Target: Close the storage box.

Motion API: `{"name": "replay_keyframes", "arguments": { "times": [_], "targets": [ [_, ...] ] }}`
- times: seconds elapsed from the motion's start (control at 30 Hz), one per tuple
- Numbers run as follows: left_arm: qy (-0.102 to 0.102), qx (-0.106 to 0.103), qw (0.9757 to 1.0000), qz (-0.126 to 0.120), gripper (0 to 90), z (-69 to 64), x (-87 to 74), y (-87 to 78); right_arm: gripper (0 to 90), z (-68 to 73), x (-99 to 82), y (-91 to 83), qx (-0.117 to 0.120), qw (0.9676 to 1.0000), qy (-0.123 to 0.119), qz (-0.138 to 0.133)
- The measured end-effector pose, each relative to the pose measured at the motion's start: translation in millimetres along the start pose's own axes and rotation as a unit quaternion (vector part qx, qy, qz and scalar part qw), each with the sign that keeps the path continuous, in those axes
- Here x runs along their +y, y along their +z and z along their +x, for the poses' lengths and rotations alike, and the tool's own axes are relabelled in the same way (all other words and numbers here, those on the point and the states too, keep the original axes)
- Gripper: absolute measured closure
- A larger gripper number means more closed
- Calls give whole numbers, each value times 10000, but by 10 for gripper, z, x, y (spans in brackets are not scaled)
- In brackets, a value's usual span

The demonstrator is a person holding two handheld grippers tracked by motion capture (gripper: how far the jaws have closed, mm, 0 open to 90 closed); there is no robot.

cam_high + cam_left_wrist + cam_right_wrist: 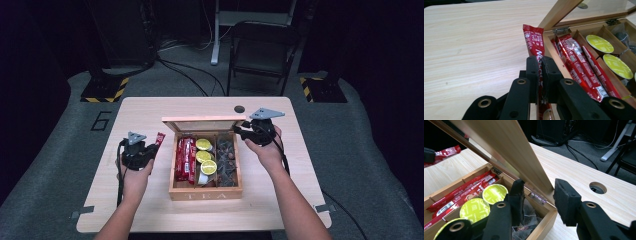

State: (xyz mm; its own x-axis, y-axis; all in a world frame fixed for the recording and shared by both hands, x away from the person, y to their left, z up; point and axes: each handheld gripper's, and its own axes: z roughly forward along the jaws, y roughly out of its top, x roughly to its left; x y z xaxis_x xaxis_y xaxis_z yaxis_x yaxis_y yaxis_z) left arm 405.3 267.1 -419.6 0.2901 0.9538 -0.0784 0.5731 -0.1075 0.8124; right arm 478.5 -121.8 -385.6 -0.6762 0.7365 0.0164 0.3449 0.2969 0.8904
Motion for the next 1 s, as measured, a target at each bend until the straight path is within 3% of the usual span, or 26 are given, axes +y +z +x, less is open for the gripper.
{"name": "replay_keyframes", "arguments": {
  "times": [0.67,1.0],
  "targets": [
    [-186,104,9997,-144,840,293,-185,-267,603,19,-12,-8,-47,10000,-49,1],
    [-291,55,9993,-215,840,356,-420,-322,603,34,-22,-15,-56,10000,-54,11]
  ]
}}
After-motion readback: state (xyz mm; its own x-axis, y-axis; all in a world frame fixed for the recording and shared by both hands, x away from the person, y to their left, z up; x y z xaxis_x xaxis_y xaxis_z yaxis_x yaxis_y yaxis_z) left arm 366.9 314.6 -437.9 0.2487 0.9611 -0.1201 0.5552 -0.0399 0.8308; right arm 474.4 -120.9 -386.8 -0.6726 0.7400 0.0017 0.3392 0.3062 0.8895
